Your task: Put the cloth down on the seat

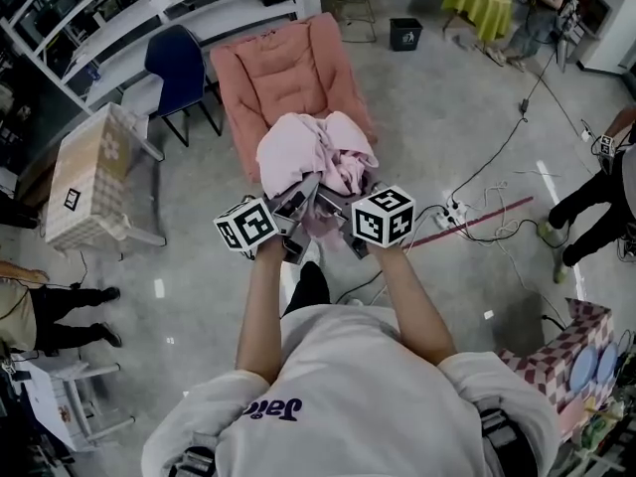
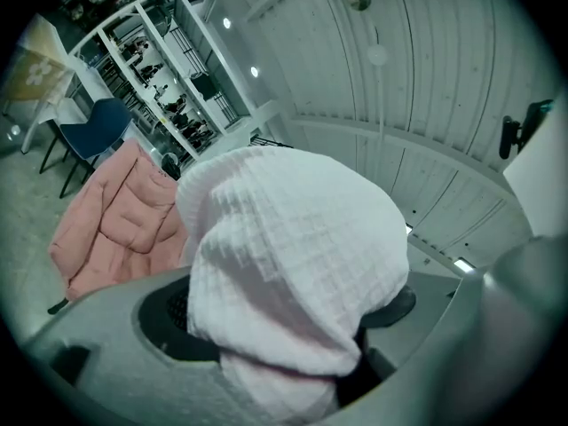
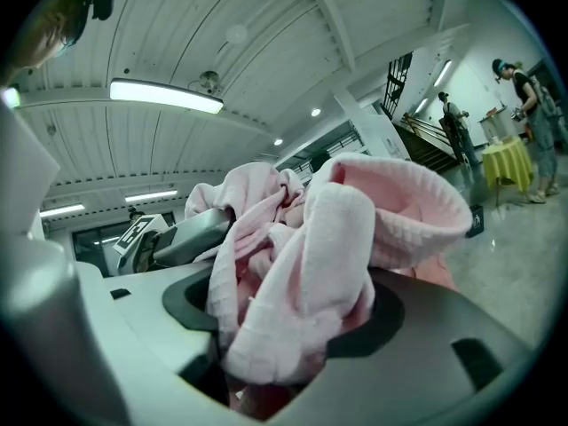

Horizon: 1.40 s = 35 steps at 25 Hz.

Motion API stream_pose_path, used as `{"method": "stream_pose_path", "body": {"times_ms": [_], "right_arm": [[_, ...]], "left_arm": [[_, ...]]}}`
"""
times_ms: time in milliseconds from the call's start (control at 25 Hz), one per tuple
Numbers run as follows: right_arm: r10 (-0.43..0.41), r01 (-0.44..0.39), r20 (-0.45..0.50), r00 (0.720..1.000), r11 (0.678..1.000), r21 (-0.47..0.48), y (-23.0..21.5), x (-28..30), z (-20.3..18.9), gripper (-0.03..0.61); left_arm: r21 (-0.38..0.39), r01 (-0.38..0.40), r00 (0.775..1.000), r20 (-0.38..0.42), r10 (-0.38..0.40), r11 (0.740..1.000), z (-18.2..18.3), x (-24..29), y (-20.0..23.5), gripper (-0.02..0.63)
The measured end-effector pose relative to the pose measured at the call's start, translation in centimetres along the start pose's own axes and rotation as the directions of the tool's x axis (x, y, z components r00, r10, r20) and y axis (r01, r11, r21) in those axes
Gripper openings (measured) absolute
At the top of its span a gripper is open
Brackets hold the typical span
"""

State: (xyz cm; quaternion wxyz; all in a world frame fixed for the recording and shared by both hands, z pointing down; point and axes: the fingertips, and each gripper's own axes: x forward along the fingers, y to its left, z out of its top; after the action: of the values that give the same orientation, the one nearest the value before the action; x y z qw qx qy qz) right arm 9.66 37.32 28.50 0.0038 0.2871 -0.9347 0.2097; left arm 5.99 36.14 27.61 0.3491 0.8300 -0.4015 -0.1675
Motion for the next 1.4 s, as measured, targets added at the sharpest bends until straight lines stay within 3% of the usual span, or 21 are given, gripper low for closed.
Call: {"method": "stream_pose_path", "body": {"times_ms": [200, 600, 1080, 1400], "right_arm": [[-0.047, 0.047, 0.016, 0.999, 0.999, 0.004, -2.9, 2.8, -0.4, 0.305], [-0.146, 0.146, 0.028, 0.989, 0.989, -0.014, -10.3, 11.3, 5.9, 0.305], [-0.167, 0.167, 0.013, 0.986, 0.986, 0.000, -14.3, 23.4, 6.3, 0.307], [-0.181, 0.183, -0.051, 0.982, 0.982, 0.039, -17.4, 26.8, 4.2, 0.310]], "left_arm": [[-0.006, 0.043, 0.999, -0.027, -0.043, 0.999, 0.8, 2.5, 3.0, 0.445], [-0.044, 0.129, 0.990, -0.058, -0.132, 0.991, 9.0, 11.1, 8.7, 0.445], [-0.070, 0.113, 0.990, -0.078, -0.119, 0.991, 15.7, 13.7, 19.4, 0.445], [-0.104, 0.055, 0.992, -0.110, -0.066, 0.993, 15.5, 15.3, 24.3, 0.445]]}}
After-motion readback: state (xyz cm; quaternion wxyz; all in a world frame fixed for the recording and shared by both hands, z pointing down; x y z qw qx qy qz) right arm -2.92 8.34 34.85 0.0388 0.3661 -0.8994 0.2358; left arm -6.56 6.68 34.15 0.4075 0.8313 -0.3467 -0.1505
